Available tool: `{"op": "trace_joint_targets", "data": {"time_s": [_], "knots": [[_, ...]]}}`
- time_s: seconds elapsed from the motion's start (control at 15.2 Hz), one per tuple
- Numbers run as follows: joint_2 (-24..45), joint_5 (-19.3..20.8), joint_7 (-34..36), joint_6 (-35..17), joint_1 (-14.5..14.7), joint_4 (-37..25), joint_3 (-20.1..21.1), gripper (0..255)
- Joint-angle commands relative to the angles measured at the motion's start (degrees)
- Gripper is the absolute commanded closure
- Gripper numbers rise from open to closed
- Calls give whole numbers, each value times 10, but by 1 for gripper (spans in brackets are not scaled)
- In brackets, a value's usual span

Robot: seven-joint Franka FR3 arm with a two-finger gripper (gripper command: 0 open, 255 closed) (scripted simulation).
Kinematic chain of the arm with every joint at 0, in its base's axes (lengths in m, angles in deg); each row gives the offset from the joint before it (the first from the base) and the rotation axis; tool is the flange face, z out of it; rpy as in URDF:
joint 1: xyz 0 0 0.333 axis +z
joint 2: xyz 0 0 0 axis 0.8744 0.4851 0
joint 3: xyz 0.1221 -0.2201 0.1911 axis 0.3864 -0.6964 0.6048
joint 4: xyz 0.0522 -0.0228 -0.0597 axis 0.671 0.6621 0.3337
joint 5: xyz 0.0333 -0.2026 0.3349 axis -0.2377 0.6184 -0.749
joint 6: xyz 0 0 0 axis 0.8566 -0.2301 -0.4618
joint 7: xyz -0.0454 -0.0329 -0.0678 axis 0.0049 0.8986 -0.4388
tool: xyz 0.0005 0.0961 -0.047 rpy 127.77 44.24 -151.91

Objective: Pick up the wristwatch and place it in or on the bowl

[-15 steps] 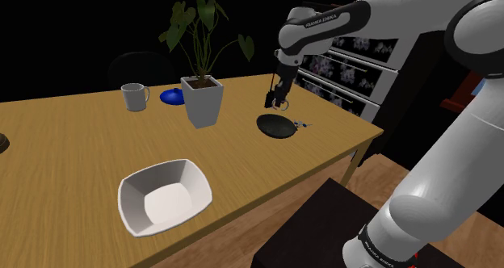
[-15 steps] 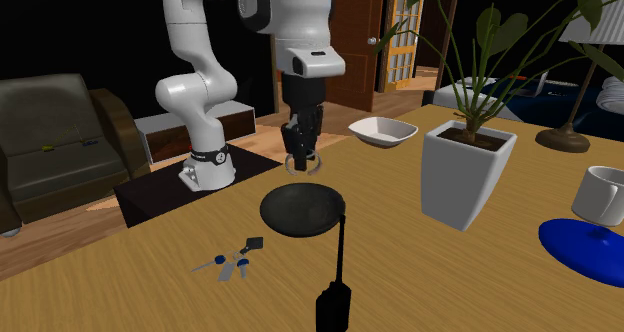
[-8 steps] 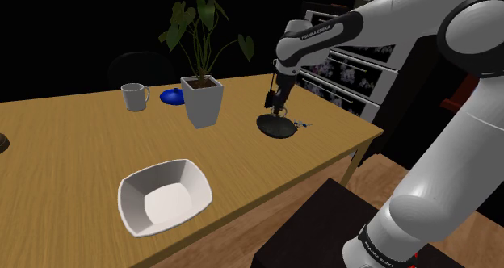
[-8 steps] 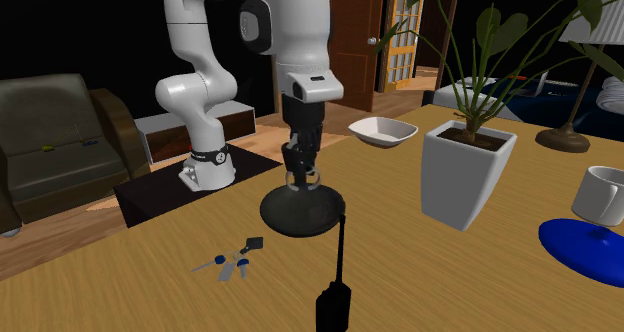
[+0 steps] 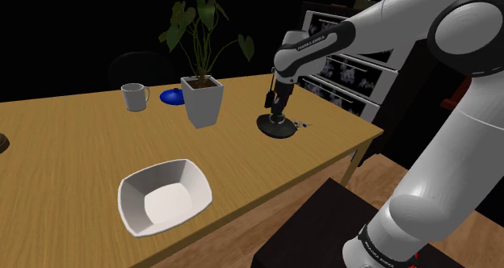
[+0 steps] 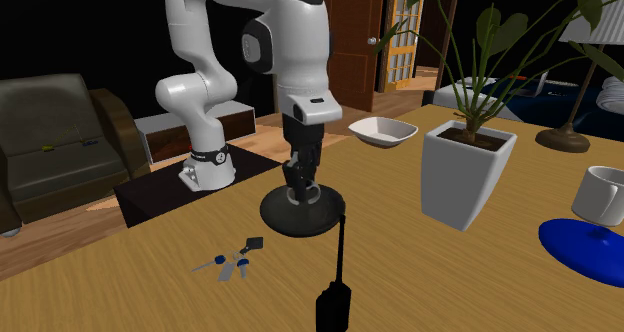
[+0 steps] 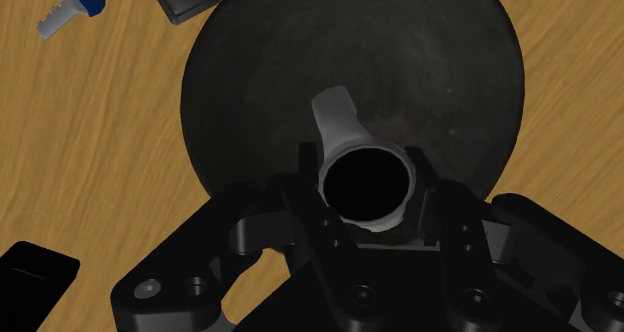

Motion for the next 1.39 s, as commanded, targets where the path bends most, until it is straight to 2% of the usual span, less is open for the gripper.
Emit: {"op": "trace_joint_targets", "data": {"time_s": [0.0,0.26,0.33,0.66,0.92,1.32], "knots": [[0,0,0,-2,0,1,0,255],[0,0,0,-2,0,1,0,255],[0,0,0,-2,0,1,0,0],[0,0,0,-2,0,1,0,0],[-29,4,3,69,0,-40,0,0],[-29,4,3,69,0,-40,0,0]]}}
